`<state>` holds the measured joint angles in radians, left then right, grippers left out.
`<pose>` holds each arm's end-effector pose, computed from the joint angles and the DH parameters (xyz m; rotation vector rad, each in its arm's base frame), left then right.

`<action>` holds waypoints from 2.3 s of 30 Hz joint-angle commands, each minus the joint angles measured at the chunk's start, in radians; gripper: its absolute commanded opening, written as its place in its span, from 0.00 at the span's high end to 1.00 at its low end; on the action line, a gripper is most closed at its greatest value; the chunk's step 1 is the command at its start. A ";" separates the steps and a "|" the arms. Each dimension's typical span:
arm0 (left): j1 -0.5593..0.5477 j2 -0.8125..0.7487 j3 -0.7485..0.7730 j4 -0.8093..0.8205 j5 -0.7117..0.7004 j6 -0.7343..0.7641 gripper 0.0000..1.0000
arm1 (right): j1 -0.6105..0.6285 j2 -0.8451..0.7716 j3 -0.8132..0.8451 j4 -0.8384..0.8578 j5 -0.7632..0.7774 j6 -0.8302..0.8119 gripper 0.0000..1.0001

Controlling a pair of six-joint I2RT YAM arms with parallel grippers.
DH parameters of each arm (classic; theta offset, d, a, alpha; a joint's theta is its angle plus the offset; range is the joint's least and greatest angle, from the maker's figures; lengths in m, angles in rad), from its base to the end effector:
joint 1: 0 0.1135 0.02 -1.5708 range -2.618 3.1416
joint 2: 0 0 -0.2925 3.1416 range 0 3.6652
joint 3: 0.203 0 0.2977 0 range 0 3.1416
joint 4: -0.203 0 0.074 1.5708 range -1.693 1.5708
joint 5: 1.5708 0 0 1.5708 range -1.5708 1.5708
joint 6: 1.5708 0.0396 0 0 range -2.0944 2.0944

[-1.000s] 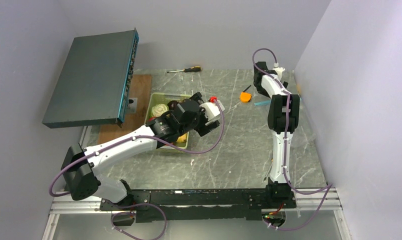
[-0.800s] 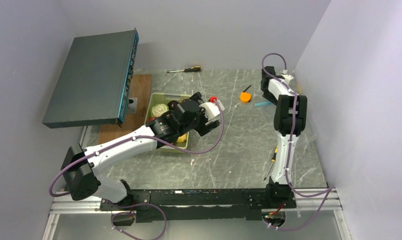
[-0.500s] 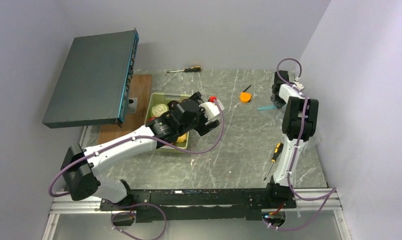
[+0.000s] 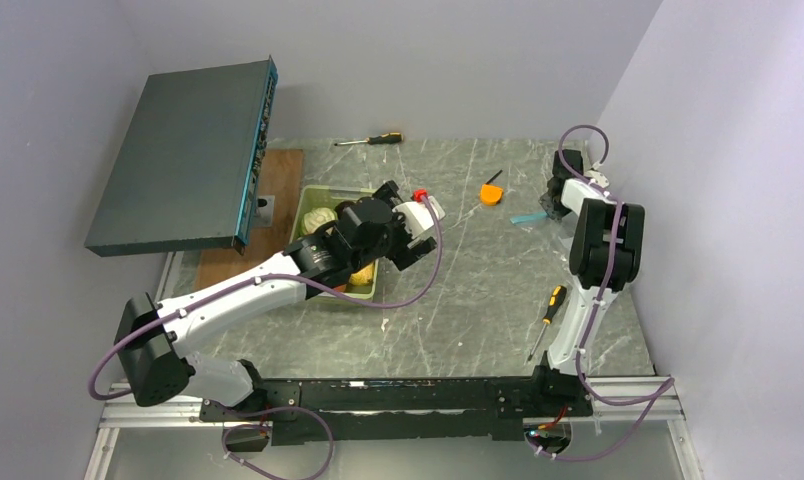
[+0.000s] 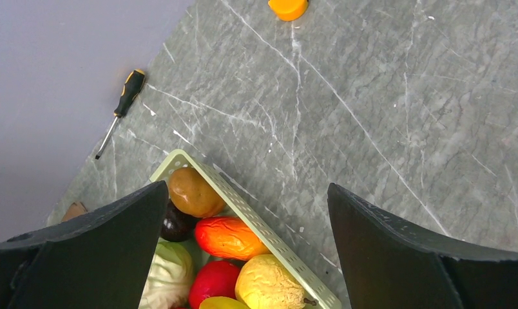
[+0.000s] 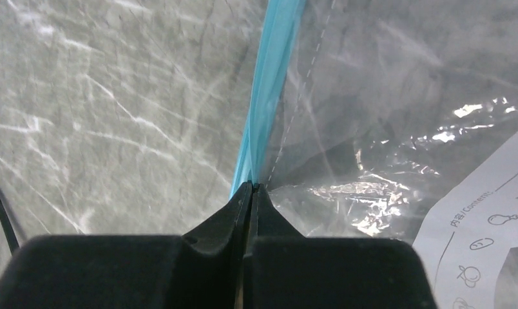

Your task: Place the food in the zip-top bag and seal the zipper

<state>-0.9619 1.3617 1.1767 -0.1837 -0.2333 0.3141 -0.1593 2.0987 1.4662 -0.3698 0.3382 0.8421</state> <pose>0.2145 -0.2916 0.3644 1.0240 1.6413 -0.2066 0.4896 -0.0920 0.1484 1.3061 2.1277 -0.1573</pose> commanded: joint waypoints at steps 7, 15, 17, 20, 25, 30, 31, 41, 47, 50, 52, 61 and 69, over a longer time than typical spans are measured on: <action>0.005 0.015 0.050 -0.017 0.059 -0.059 0.00 | 0.007 -0.126 -0.036 -0.020 -0.121 0.007 1.00; 0.043 0.008 0.079 -0.045 0.106 -0.111 0.00 | 0.020 -0.214 -0.047 -0.055 -0.147 0.017 1.00; 0.073 -0.007 0.084 -0.045 0.142 -0.141 0.00 | 0.037 -0.249 -0.073 -0.047 -0.153 0.019 1.00; 0.123 -0.013 0.101 -0.054 0.216 -0.195 0.00 | 0.092 -0.309 -0.129 -0.019 -0.161 0.008 1.00; 0.162 0.008 0.123 -0.073 0.290 -0.256 0.00 | 0.247 -0.403 -0.205 -0.022 -0.086 -0.019 1.00; 0.161 0.047 0.161 -0.114 0.328 -0.307 0.00 | 0.388 -0.548 -0.345 0.035 -0.095 -0.055 1.00; 0.162 0.055 0.165 -0.117 0.337 -0.336 0.00 | 0.410 -0.580 -0.374 0.054 -0.113 -0.068 1.00; 0.214 0.138 0.195 -0.117 0.501 -0.478 0.12 | 0.493 -0.852 -0.600 0.264 -0.477 -0.195 1.00; 0.337 0.202 0.167 -0.001 0.771 -0.666 0.22 | 0.508 -0.891 -0.641 0.321 -0.584 -0.166 1.00; 0.360 0.261 0.177 0.014 0.842 -0.714 0.25 | 0.517 -0.898 -0.641 0.316 -0.596 -0.156 1.00; 0.362 0.286 0.175 0.024 0.857 -0.726 0.27 | 0.524 -0.905 -0.639 0.308 -0.600 -0.153 1.00; 0.363 0.347 0.177 0.041 0.875 -0.746 0.32 | 0.566 -0.935 -0.621 0.250 -0.620 -0.148 1.00; 0.363 0.395 0.199 0.032 0.925 -0.769 0.41 | 0.616 -0.915 -0.605 0.241 -0.607 -0.157 1.00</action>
<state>-0.5972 1.7393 1.3319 -0.1810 0.6453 -0.4366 0.4374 1.1908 0.8249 -0.1322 -0.2668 0.6846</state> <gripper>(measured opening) 0.592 0.007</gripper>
